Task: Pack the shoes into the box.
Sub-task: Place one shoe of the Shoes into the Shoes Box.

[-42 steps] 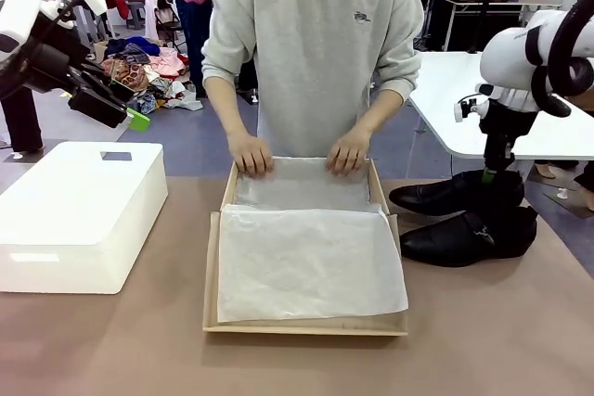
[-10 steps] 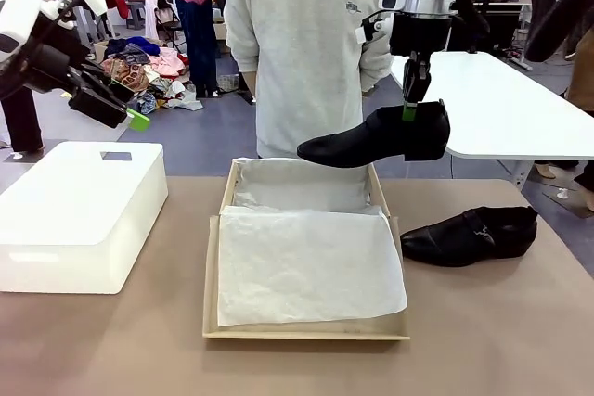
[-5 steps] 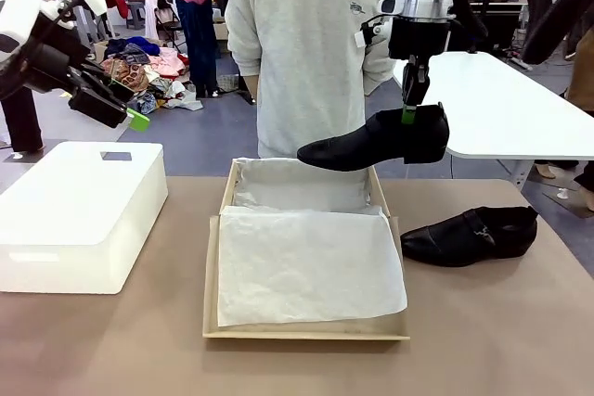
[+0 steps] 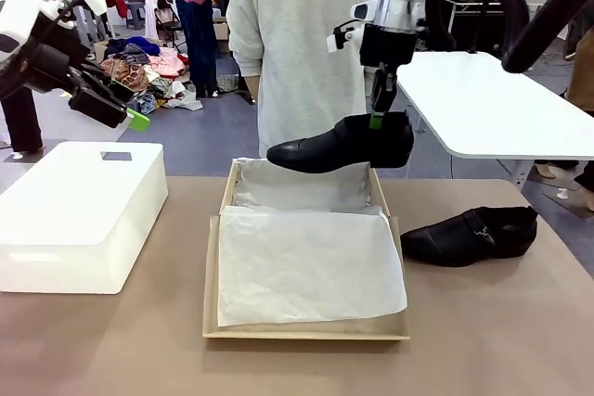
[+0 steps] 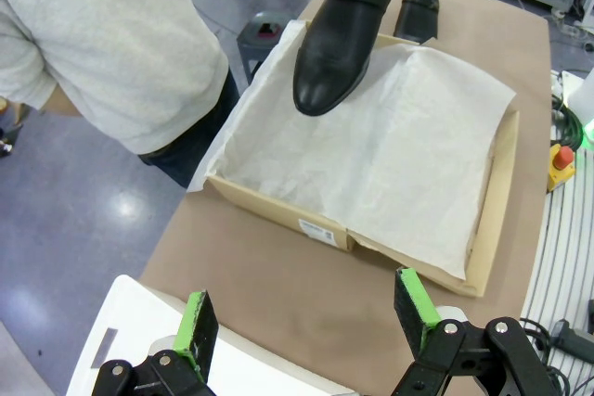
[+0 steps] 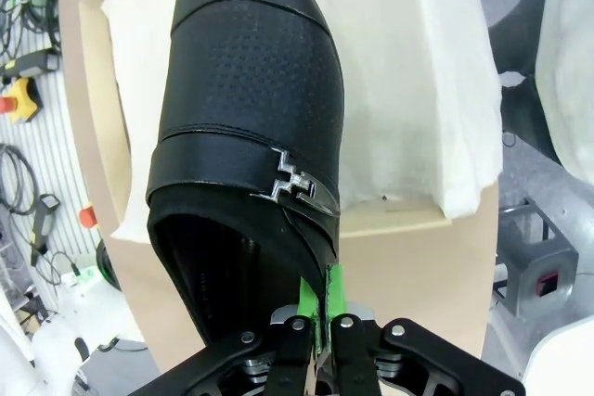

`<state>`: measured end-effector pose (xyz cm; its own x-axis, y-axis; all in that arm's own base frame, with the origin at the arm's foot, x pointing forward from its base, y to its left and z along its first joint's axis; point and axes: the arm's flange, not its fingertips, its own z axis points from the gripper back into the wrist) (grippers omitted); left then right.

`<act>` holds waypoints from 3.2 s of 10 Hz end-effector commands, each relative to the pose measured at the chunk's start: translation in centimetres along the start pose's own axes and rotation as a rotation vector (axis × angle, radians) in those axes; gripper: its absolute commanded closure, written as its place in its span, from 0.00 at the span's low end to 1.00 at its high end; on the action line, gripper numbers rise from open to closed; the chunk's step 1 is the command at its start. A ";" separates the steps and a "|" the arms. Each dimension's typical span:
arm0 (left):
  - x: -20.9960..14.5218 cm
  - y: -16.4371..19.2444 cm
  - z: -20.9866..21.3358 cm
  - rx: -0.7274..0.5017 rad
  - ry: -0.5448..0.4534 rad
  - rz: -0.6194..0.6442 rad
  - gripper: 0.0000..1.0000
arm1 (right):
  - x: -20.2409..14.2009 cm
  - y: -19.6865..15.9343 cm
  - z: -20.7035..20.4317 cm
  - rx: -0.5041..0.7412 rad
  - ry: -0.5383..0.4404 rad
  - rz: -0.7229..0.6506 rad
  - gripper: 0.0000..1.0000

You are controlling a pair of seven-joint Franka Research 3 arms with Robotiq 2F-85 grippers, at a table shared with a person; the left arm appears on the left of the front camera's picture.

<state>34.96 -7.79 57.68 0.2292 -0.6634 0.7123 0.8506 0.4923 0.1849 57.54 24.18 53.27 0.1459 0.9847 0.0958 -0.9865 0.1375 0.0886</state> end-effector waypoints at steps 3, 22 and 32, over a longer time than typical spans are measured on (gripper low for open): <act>-0.1 0.1 0.0 -0.013 -0.015 -0.013 0.00 | 2.4 0.7 -3.0 -0.030 -0.010 -0.007 1.00; -0.1 0.1 0.0 -0.013 -0.015 -0.013 0.00 | 5.1 -2.4 -15.4 -0.004 -0.003 0.061 1.00; -0.1 0.1 0.0 -0.013 -0.015 -0.013 0.00 | 4.9 -1.6 -12.4 0.032 -0.016 0.064 0.00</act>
<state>34.96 -7.79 57.68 0.2290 -0.6635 0.7122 0.8506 0.4921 0.1850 59.54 30.40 40.12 0.1012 0.9891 0.1072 -0.9903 0.0899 0.1059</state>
